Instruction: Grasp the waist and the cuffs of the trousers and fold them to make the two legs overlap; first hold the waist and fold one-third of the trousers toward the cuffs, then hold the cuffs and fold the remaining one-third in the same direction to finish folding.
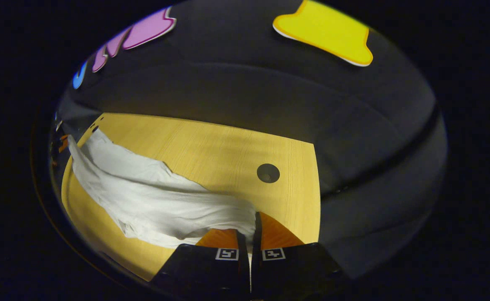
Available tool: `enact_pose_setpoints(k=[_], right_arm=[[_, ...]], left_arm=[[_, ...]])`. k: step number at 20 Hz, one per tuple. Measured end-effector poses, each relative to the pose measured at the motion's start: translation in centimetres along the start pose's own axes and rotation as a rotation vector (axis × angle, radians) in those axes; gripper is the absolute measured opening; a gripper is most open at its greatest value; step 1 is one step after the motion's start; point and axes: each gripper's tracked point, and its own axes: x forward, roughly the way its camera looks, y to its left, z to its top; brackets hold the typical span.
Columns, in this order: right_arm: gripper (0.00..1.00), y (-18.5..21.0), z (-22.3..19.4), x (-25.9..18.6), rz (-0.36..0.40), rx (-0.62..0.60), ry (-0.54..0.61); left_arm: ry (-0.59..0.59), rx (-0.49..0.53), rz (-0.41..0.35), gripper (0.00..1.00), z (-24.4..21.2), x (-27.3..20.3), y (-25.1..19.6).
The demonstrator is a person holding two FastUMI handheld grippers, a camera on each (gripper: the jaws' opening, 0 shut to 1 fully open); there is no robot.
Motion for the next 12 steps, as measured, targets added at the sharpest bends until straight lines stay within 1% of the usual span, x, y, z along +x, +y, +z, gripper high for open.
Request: enact_pose_setpoints(k=[1, 3, 4, 5, 6, 7, 9, 10, 11, 12], right_arm=[[0.07, -0.3, -0.3, 1.2, -0.009, 0.022, 0.023], [0.13, -0.6, -1.8, 2.8, -0.021, 0.063, 0.093], [0.20, -0.8, -2.6, 4.1, -0.032, 0.077, 0.118], [0.22, -0.5, -2.8, 4.6, -0.023, 0.096, 0.122], [0.37, -0.5, -3.0, 5.1, -0.034, 0.116, 0.118], [0.49, -0.3, -2.7, 4.9, -0.028, 0.140, 0.102], [0.68, -1.0, -1.9, 4.6, -0.046, 0.178, 0.059], [1.00, -1.3, -1.7, 3.8, -0.048, 0.198, 0.039], [0.96, -1.7, -1.2, 3.0, -0.051, 0.224, 0.011], [0.97, -2.0, -0.7, 2.2, -0.049, 0.255, -0.018]], left_arm=[[0.014, -0.054, 0.014, 0.06, -0.4, 0.6, 0.1], [0.045, -0.150, 0.049, 0.08, -0.6, 0.3, 0.3], [0.054, -0.176, 0.060, 0.08, -0.5, 0.0, 0.4], [0.064, -0.177, 0.076, 0.19, -0.5, -0.1, 0.4], [0.077, -0.171, 0.088, 0.28, -1.1, -0.3, 0.5], [0.082, -0.188, 0.065, 0.48, -1.8, 0.3, -0.3], [0.051, -0.250, 0.004, 0.89, -1.3, -0.4, -1.8], [0.026, -0.274, -0.007, 0.97, -0.4, -1.3, -2.2], [0.009, -0.289, -0.015, 0.98, 0.0, -1.8, -2.2], [-0.004, -0.300, -0.015, 0.98, 0.5, -2.6, -2.3]])
